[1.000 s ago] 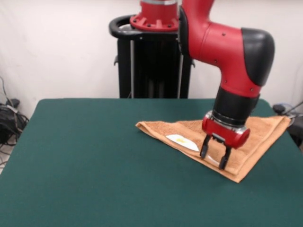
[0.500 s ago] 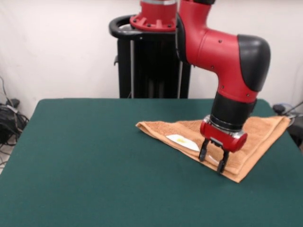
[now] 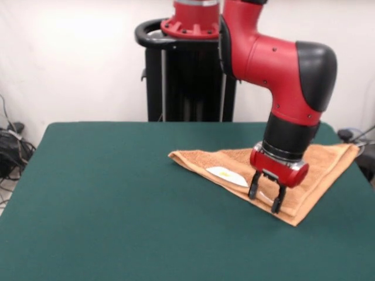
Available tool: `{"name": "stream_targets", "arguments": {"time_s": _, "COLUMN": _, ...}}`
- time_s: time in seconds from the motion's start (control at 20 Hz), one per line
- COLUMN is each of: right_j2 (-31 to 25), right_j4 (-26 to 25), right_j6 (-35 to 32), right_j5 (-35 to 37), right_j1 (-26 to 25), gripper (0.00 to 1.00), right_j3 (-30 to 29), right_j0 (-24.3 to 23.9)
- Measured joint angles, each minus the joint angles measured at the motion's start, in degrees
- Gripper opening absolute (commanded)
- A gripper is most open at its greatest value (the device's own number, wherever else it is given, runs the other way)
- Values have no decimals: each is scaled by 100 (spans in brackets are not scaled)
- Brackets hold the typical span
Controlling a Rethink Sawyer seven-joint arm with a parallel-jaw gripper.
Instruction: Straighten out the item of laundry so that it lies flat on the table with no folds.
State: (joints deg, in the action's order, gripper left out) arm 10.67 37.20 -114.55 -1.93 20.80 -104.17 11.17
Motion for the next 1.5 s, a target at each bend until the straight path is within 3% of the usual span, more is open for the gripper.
{"name": "stream_targets", "arguments": {"time_s": 1.5, "right_j2": -1, "right_j4": 1, "right_j6": 0, "right_j5": 2, "right_j1": 189, "gripper": 100, "right_j3": -10, "right_j0": 89}}
